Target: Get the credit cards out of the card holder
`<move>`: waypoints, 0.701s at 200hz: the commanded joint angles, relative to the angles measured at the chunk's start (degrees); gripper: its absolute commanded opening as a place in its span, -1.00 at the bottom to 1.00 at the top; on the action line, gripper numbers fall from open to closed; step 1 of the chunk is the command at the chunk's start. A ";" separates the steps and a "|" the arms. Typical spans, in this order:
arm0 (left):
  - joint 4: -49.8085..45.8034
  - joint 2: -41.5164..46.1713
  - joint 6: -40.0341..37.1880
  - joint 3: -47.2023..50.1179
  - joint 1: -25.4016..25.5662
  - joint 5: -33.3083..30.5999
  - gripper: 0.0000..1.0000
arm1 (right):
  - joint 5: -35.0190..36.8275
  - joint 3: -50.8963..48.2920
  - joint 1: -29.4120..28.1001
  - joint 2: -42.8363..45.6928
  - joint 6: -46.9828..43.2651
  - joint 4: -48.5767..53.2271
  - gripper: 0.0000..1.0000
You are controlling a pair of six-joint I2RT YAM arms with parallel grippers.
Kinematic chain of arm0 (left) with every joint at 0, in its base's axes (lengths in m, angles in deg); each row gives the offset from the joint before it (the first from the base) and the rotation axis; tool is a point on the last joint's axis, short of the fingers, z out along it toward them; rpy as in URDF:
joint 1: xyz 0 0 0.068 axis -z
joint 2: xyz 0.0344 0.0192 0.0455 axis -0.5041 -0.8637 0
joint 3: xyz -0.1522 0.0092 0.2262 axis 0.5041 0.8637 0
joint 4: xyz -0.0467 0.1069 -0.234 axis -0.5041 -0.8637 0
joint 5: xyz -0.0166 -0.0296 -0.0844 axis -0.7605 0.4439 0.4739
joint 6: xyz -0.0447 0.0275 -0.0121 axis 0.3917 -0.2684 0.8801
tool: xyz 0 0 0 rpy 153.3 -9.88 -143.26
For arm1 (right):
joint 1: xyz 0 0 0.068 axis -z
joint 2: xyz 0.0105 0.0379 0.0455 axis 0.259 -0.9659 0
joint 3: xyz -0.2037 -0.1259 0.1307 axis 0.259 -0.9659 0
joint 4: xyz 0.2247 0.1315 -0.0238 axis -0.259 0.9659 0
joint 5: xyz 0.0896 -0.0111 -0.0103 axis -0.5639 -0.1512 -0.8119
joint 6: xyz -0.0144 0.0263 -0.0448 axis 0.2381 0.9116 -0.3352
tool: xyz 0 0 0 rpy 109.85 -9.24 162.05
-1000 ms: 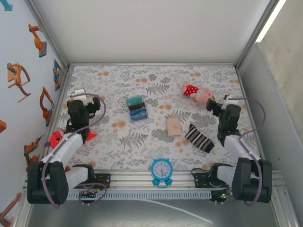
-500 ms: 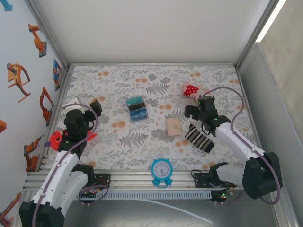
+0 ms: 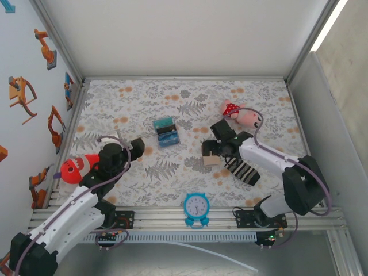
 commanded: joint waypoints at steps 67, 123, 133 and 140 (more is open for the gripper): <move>2.51 -5.70 3.01 -0.78 0.32 -4.73 0.94 | 0.82 4.66 -3.05 -9.09 3.13 3.21 0.99; 2.41 -8.12 3.90 -1.36 0.27 -5.43 0.94 | 1.10 2.96 -4.40 -11.99 4.64 1.69 0.99; 2.47 -8.12 3.80 -1.35 0.30 -5.88 0.94 | 0.72 2.48 -4.42 -12.46 4.72 0.70 0.99; 2.31 -8.22 3.83 -1.49 0.24 -6.27 0.94 | 0.60 2.26 -4.42 -12.96 4.88 0.31 0.99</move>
